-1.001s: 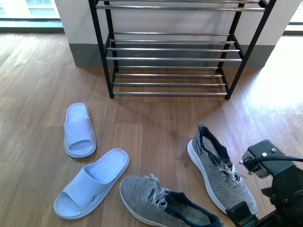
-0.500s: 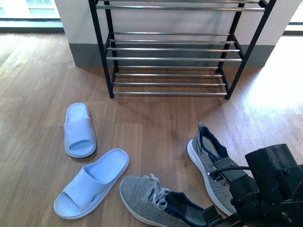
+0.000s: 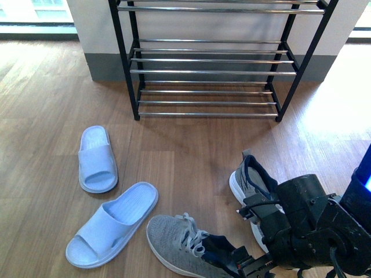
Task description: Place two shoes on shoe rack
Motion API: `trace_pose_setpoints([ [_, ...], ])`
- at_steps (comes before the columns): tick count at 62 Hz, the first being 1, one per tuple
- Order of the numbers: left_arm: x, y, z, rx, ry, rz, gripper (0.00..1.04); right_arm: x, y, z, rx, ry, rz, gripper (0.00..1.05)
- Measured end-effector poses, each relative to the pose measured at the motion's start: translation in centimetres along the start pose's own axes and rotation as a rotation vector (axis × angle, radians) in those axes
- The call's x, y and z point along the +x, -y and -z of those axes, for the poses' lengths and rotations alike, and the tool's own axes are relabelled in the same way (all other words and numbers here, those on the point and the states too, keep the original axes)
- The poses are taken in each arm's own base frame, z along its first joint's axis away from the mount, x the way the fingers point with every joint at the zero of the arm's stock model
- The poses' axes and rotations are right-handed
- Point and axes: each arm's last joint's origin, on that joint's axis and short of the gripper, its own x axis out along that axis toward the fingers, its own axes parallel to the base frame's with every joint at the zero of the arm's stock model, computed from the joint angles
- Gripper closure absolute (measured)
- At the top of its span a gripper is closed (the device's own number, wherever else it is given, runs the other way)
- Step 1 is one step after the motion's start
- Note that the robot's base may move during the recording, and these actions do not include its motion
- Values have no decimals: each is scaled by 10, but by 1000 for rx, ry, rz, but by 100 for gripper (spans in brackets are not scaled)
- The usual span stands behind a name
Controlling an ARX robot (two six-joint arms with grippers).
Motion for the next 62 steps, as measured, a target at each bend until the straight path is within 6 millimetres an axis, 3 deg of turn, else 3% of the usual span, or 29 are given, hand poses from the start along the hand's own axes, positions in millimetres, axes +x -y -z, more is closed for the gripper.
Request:
trace_pose_setpoints([
  [16, 0, 0, 0, 0, 0, 0, 9, 17, -2, -2, -22, 1, -45, 11],
  [29, 0, 0, 0, 0, 0, 0, 9, 23, -1, -2, -18, 11, -80, 59],
  [38, 0, 0, 0, 0, 0, 0, 9, 21, -1, -1, -18, 22, -90, 81],
  [47, 0, 0, 0, 0, 0, 0, 9, 9, -2, 0, -16, 43, -88, 104],
  [57, 0, 0, 0, 0, 0, 0, 9, -24, -7, 7, 50, 78, -112, 103],
  [62, 0, 0, 0, 0, 0, 0, 9, -58, -9, 2, 118, 147, -117, 103],
])
